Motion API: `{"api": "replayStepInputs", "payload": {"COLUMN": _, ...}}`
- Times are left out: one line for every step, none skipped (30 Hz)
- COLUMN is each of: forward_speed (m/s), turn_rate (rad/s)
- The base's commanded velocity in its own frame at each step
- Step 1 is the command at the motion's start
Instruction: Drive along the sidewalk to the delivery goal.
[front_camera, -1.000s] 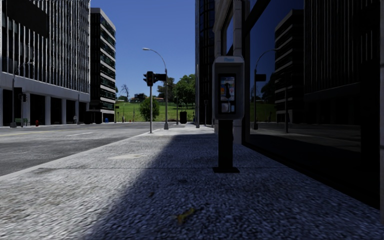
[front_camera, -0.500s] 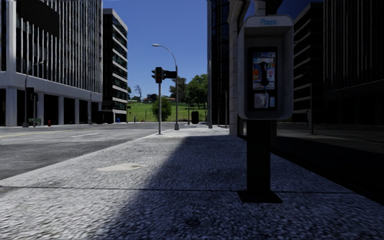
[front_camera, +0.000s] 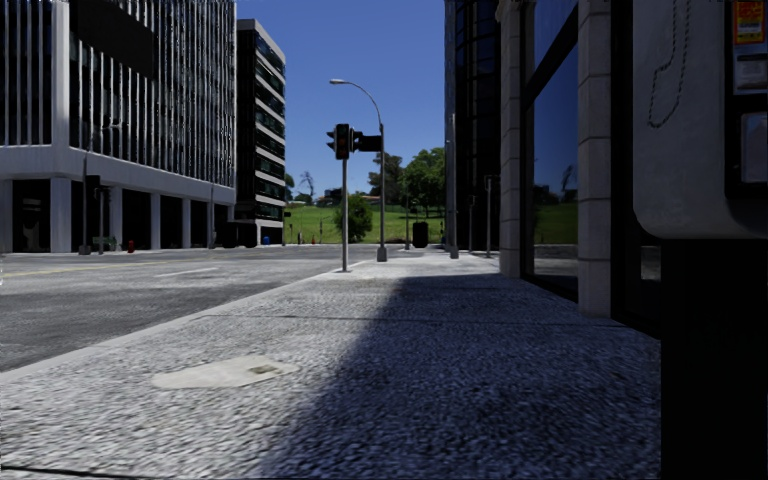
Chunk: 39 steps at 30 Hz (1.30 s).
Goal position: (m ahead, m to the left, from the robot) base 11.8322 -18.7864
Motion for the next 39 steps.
{"api": "replayStepInputs", "payload": {"forward_speed": 2.0, "turn_rate": 0.31}}
{"api": "replayStepInputs", "payload": {"forward_speed": 2.0, "turn_rate": 0.35}}
{"api": "replayStepInputs", "payload": {"forward_speed": 2.0, "turn_rate": 0.39}}
{"api": "replayStepInputs", "payload": {"forward_speed": 2.0, "turn_rate": 0.43}}
{"api": "replayStepInputs", "payload": {"forward_speed": 2.0, "turn_rate": 0.43}}
{"api": "replayStepInputs", "payload": {"forward_speed": 2.0, "turn_rate": 0.44}}
{"api": "replayStepInputs", "payload": {"forward_speed": 2.0, "turn_rate": 0.45}}
{"api": "replayStepInputs", "payload": {"forward_speed": 2.0, "turn_rate": 0.45}}
{"api": "replayStepInputs", "payload": {"forward_speed": 2.0, "turn_rate": 0.45}}
{"api": "replayStepInputs", "payload": {"forward_speed": 2.0, "turn_rate": 0.45}}
{"api": "replayStepInputs", "payload": {"forward_speed": 2.0, "turn_rate": 0.38}}
{"api": "replayStepInputs", "payload": {"forward_speed": 2.0, "turn_rate": 0.38}}
{"api": "replayStepInputs", "payload": {"forward_speed": 2.0, "turn_rate": 0.24}}
{"api": "replayStepInputs", "payload": {"forward_speed": 2.0, "turn_rate": 0.08}}
{"api": "replayStepInputs", "payload": {"forward_speed": 2.0, "turn_rate": 0.0}}
{"api": "replayStepInputs", "payload": {"forward_speed": 2.0, "turn_rate": 0.0}}
{"api": "replayStepInputs", "payload": {"forward_speed": 2.0, "turn_rate": 0.0}}
{"api": "replayStepInputs", "payload": {"forward_speed": 2.0, "turn_rate": 0.0}}
{"api": "replayStepInputs", "payload": {"forward_speed": 2.0, "turn_rate": 0.0}}
{"api": "replayStepInputs", "payload": {"forward_speed": 2.0, "turn_rate": 0.0}}
{"api": "replayStepInputs", "payload": {"forward_speed": 2.0, "turn_rate": 0.0}}
{"api": "replayStepInputs", "payload": {"forward_speed": 2.0, "turn_rate": 0.0}}
{"api": "replayStepInputs", "payload": {"forward_speed": 2.0, "turn_rate": 0.0}}
{"api": "replayStepInputs", "payload": {"forward_speed": 2.0, "turn_rate": 0.0}}
{"api": "replayStepInputs", "payload": {"forward_speed": 2.0, "turn_rate": 0.0}}
{"api": "replayStepInputs", "payload": {"forward_speed": 2.0, "turn_rate": 0.0}}
{"api": "replayStepInputs", "payload": {"forward_speed": 2.0, "turn_rate": 0.0}}
{"api": "replayStepInputs", "payload": {"forward_speed": 2.0, "turn_rate": 0.0}}
{"api": "replayStepInputs", "payload": {"forward_speed": 2.0, "turn_rate": 0.0}}
{"api": "replayStepInputs", "payload": {"forward_speed": 2.0, "turn_rate": 0.0}}
{"api": "replayStepInputs", "payload": {"forward_speed": 2.0, "turn_rate": 0.0}}
{"api": "replayStepInputs", "payload": {"forward_speed": 2.0, "turn_rate": 0.0}}
{"api": "replayStepInputs", "payload": {"forward_speed": 2.0, "turn_rate": 0.0}}
{"api": "replayStepInputs", "payload": {"forward_speed": 2.0, "turn_rate": 0.0}}
{"api": "replayStepInputs", "payload": {"forward_speed": 2.0, "turn_rate": 0.0}}
{"api": "replayStepInputs", "payload": {"forward_speed": 2.0, "turn_rate": 0.0}}
{"api": "replayStepInputs", "payload": {"forward_speed": 2.0, "turn_rate": 0.0}}
{"api": "replayStepInputs", "payload": {"forward_speed": 2.0, "turn_rate": 0.0}}
{"api": "replayStepInputs", "payload": {"forward_speed": 2.0, "turn_rate": 0.0}}
